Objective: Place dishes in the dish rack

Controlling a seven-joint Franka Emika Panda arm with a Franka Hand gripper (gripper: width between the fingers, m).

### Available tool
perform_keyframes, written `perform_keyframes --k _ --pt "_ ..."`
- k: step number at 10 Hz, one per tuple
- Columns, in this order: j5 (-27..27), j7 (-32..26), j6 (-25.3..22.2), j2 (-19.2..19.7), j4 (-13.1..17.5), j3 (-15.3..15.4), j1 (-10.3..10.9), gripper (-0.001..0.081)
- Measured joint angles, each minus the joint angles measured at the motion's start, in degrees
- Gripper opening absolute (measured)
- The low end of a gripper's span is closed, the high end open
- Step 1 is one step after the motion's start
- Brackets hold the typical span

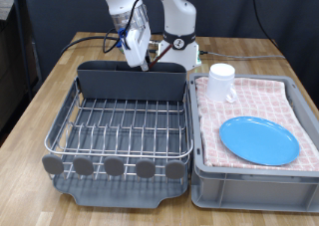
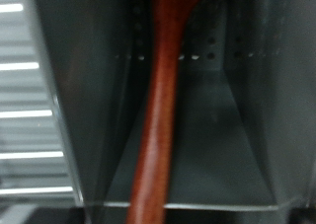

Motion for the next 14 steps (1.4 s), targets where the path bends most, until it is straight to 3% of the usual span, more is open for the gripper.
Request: perform_keyframes --k 1,2,3,4,5,9,11,14 --pt "-2.2 2.1 -0.4 -0.3 0.1 1.0 -0.7 0.0378" --pt "-5.2 5.0 -1.2 -1.2 0.4 2.5 -1.8 0.057" --pt "-8.8 8.9 -2.6 -2.5 0.6 4.7 -3.1 0.057" --pt "-12.5 13.6 -4.3 -4.3 0.9 7.5 -4.4 0.0736" --pt "-15.3 17.9 -6.5 -6.3 1.3 10.2 -5.3 0.0786" --pt "-25.3 32.9 -11.3 -14.2 1.5 21.1 -7.3 0.0802" --pt "-25.8 35.0 -13.7 -17.5 1.9 25.1 -7.1 0.0802" --pt "-24.0 32.2 -16.3 -19.0 4.0 26.8 -2.7 0.0802"
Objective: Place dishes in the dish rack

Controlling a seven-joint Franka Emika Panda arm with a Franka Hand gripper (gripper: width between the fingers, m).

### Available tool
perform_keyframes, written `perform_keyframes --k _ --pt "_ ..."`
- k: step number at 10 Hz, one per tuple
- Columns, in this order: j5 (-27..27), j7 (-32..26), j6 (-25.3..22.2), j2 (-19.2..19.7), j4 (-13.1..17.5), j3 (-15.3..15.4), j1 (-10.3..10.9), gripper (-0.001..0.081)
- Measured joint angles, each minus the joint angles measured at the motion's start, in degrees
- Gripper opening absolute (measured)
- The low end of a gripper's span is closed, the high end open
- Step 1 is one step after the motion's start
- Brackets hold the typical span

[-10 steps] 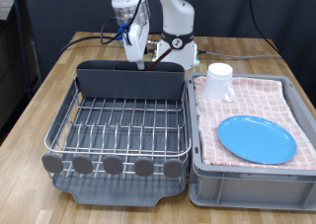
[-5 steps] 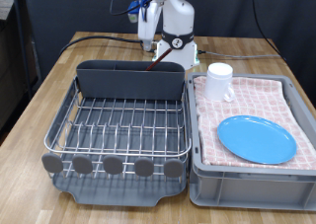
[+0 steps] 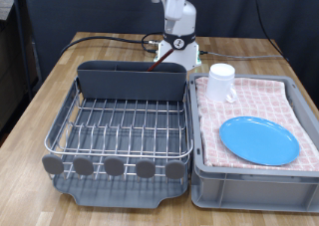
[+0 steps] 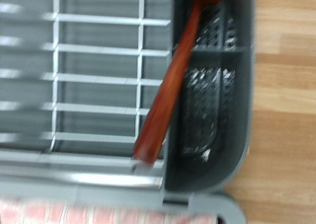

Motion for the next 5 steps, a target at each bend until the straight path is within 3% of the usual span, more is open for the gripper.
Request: perform_keyframes --k 2,5 --pt "1.1 -2.5 0.0 1.0 2.2 0.7 3.4 0.0802" --pt "2.4 -5.5 0.2 5.6 7.2 1.9 7.3 0.0802"
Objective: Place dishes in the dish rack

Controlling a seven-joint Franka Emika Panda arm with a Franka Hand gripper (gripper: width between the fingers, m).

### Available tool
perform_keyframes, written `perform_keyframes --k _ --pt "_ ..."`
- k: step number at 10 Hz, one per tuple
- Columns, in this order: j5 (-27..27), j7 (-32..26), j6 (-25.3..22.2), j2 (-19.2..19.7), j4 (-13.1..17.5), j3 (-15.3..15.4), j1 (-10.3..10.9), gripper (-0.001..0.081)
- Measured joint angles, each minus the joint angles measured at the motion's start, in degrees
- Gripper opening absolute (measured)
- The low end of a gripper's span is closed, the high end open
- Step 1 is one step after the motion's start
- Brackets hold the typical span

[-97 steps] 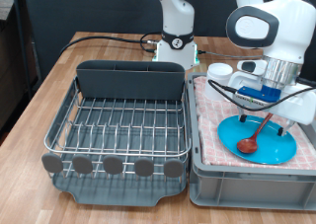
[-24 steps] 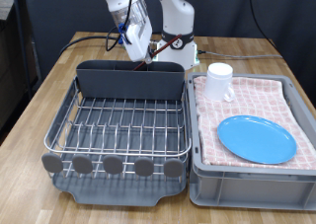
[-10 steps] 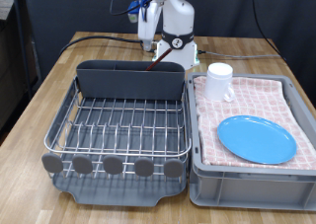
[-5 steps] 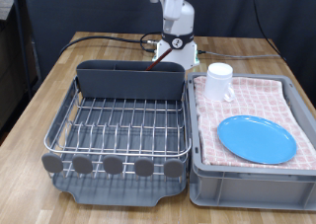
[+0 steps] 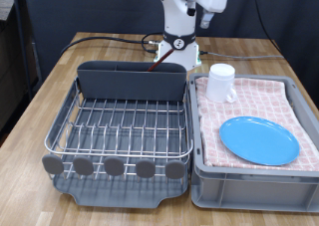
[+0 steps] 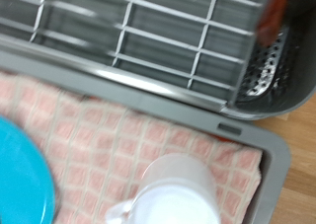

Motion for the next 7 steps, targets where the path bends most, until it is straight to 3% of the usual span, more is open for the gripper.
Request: perform_keyframes --k 4,7 --pt "1.8 -7.4 -2.0 9.2 8.8 0.8 3.2 0.0802" --pt "0.7 -10.2 0.0 9.4 8.9 0.9 3.2 0.0802"
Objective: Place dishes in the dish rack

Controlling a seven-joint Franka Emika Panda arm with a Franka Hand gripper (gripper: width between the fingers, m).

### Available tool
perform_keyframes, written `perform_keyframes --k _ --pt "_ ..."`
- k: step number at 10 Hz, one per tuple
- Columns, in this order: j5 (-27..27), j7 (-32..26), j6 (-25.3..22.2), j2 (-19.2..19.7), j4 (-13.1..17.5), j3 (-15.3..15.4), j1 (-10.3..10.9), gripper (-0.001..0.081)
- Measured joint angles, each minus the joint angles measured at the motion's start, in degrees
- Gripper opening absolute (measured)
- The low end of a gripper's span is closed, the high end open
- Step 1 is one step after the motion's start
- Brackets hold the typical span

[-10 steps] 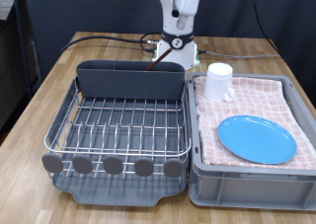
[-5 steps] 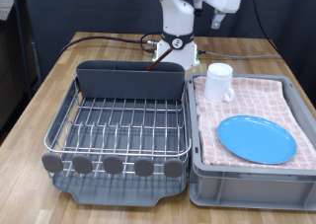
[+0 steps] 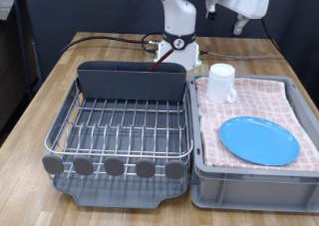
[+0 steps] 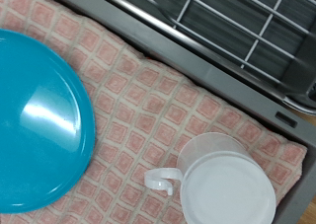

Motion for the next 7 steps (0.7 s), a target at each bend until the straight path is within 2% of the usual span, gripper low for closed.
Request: perform_keyframes --k 3,7 --pt "-0.7 -4.7 4.0 3.2 2.8 0.9 0.2 0.0802" --pt "1.0 -5.2 4.1 9.1 7.6 2.4 0.7 0.0802"
